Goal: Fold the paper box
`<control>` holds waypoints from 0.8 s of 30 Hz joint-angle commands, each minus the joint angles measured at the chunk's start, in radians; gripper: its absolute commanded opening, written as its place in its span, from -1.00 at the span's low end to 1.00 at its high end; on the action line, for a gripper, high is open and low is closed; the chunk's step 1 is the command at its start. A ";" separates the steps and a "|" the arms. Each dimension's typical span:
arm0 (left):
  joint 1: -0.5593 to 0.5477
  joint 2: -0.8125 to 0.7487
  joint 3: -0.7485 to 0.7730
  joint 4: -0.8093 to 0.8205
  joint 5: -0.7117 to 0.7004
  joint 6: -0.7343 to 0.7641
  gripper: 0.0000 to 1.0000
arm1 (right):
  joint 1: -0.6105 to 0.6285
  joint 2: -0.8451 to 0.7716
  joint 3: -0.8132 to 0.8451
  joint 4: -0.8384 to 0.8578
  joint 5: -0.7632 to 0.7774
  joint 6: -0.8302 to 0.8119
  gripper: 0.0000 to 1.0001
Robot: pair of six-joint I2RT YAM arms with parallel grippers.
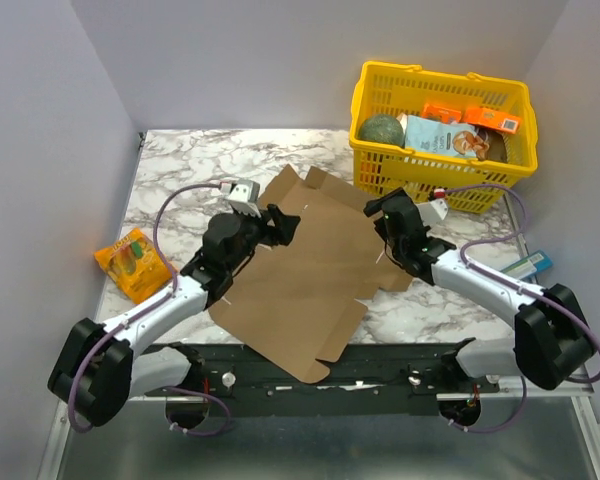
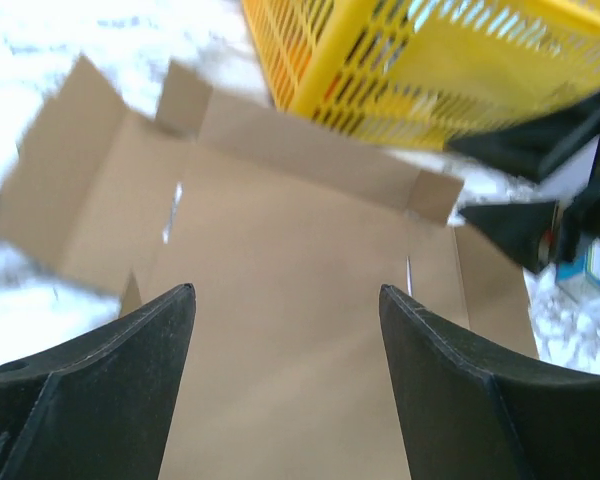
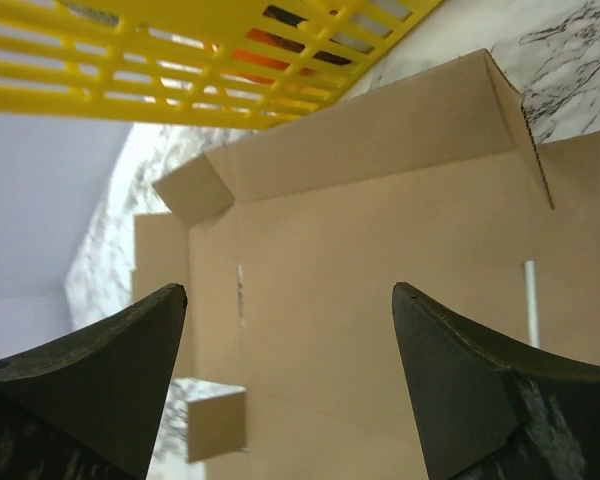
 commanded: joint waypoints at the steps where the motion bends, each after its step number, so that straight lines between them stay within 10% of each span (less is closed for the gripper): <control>1: 0.077 0.100 0.151 -0.132 0.143 0.074 0.66 | -0.054 -0.087 -0.037 -0.082 -0.035 -0.249 0.85; 18: 0.183 0.336 0.753 -0.672 0.473 0.182 0.68 | -0.223 0.142 0.083 -0.060 -0.047 -0.622 0.65; 24: 0.208 0.340 0.686 -0.606 0.520 0.238 0.68 | -0.253 0.247 0.126 -0.024 -0.137 -0.663 0.17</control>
